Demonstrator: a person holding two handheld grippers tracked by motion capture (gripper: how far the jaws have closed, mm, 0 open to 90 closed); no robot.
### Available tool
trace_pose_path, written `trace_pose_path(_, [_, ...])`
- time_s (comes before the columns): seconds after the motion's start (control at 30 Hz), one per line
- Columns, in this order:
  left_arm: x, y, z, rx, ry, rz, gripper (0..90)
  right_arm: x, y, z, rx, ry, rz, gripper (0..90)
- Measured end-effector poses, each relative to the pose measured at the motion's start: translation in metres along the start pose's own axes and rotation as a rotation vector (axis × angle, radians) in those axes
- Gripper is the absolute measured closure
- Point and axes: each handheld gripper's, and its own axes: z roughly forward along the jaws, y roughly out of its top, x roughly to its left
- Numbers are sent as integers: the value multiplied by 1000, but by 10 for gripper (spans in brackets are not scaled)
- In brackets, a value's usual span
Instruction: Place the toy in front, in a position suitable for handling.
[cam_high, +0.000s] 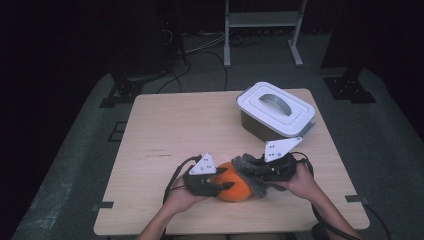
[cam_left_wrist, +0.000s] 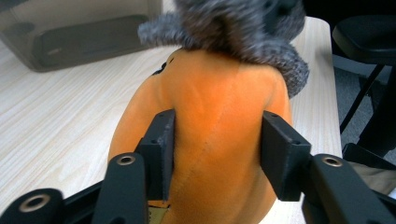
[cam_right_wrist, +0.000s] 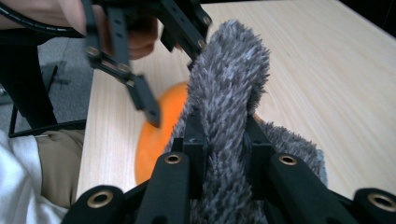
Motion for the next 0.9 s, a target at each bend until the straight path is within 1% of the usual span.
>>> trace_pose_path(0.03, [0,0,1,-6,-4,13,436,-2,-3,0,-3,5,10,753])
trace_pose_path(0.07, [1,0,1,-16,-7,12,393,-4,-8,0,-5,10,31,753])
trace_pose_path(0.1, [3,-1,1,-26,-12,1,343,-6,-12,0,-9,13,46,753])
trace_pose_path(0.13, [7,-3,2,-31,-19,-21,289,-6,-15,0,-14,16,58,753])
trace_pose_path(0.17, [10,-4,3,-23,-30,-36,234,-7,-17,-1,-16,16,61,753])
trace_pose_path(0.2, [15,-7,6,-18,-54,-66,200,-7,-19,-1,-20,18,63,753])
trace_pose_path(0.23, [17,-9,7,-29,-67,-73,194,-7,-20,-2,-23,19,68,753])
trace_pose_path(0.27, [19,-10,8,-28,-72,-78,217,-9,-21,-1,-25,18,69,752])
trace_pose_path(0.3, [18,-9,8,-26,-70,-75,285,-10,-22,-1,-24,17,75,752])
trace_pose_path(0.33, [17,-8,8,-23,-58,-66,351,-11,-21,0,-22,15,76,752])
trace_pose_path(0.4, [14,-4,6,-21,-30,-61,443,-12,-18,0,-18,5,77,751])
trace_pose_path(0.43, [13,-2,3,-22,-13,-61,478,-12,-15,-2,-19,-4,68,751])
trace_pose_path(0.47, [13,0,1,-21,0,-70,505,-10,-9,-3,-30,-12,52,751])
trace_pose_path(0.5, [13,1,-2,-19,11,-79,521,-8,-3,-4,-39,-13,36,751])
trace_pose_path(0.53, [14,3,-5,-11,32,-88,532,-6,3,-4,-49,-13,24,750])
trace_pose_path(0.57, [14,5,-7,-8,50,-90,542,-5,8,-3,-61,-7,13,750])
trace_pose_path(0.6, [13,7,-11,1,79,-85,547,-4,11,-2,-66,-2,6,749])
trace_pose_path(0.63, [14,8,-15,12,98,-77,550,-4,14,3,-61,1,-4,749])
trace_pose_path(0.67, [13,7,-17,16,118,-83,552,-4,15,7,-51,-2,-9,748])
trace_pose_path(0.73, [15,3,-20,33,141,-89,553,-9,12,16,-32,-1,7,748])
trace_pose_path(0.77, [16,2,-21,36,138,-97,553,-12,7,21,-12,-6,7,747])
trace_pose_path(0.8, [17,0,-21,38,134,-107,552,-15,3,24,-6,-7,16,748])
trace_pose_path(0.83, [16,-1,-22,37,134,-111,549,-19,-4,25,-27,9,62,747])
trace_pose_path(0.87, [16,-1,-22,39,136,-110,545,-22,-10,25,-34,9,82,747])
trace_pose_path(0.9, [15,0,-21,43,137,-111,540,-24,-13,24,-23,1,90,747])
